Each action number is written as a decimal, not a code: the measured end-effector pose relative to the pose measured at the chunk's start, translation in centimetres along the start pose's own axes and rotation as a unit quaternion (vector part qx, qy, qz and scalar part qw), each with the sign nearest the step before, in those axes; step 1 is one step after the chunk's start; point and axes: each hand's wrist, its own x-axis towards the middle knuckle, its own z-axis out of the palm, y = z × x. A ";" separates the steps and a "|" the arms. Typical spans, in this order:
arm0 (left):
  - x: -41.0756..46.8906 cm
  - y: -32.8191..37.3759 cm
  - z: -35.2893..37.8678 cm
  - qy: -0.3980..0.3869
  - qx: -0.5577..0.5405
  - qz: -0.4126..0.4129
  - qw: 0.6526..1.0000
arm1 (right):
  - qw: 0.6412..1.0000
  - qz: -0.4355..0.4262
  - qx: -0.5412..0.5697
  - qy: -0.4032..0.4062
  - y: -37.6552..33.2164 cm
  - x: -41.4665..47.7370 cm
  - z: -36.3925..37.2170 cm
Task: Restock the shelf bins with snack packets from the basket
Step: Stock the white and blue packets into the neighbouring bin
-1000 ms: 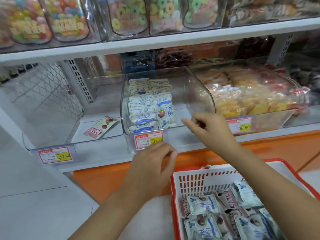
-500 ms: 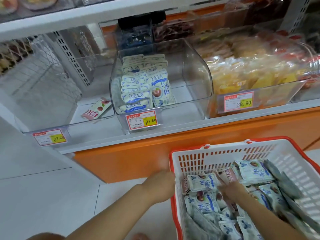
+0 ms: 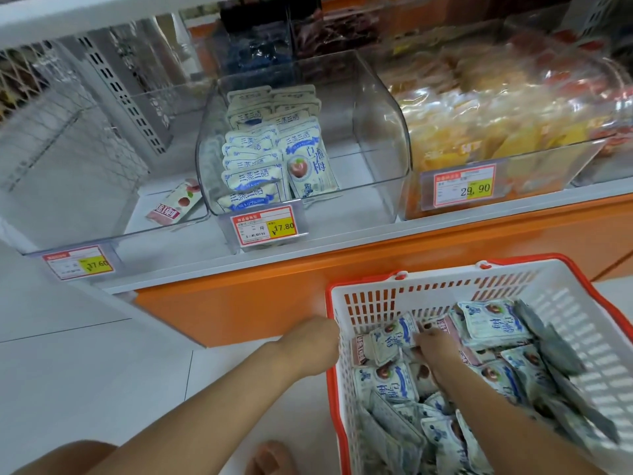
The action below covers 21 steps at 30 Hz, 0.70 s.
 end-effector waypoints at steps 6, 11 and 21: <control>-0.8 0.6 -2.1 0.063 0.035 0.012 0.997 | 0.963 -0.173 -0.205 0.017 -4.4 -4.4 -2.3; -4.6 2.6 -7.3 0.297 0.062 0.065 0.950 | 0.930 -0.314 -0.190 -0.007 -10.3 -12.3 -6.8; -8.9 -0.1 -12.1 0.533 -0.076 0.068 0.840 | 0.880 -0.460 0.114 0.034 -23.0 -23.4 -12.8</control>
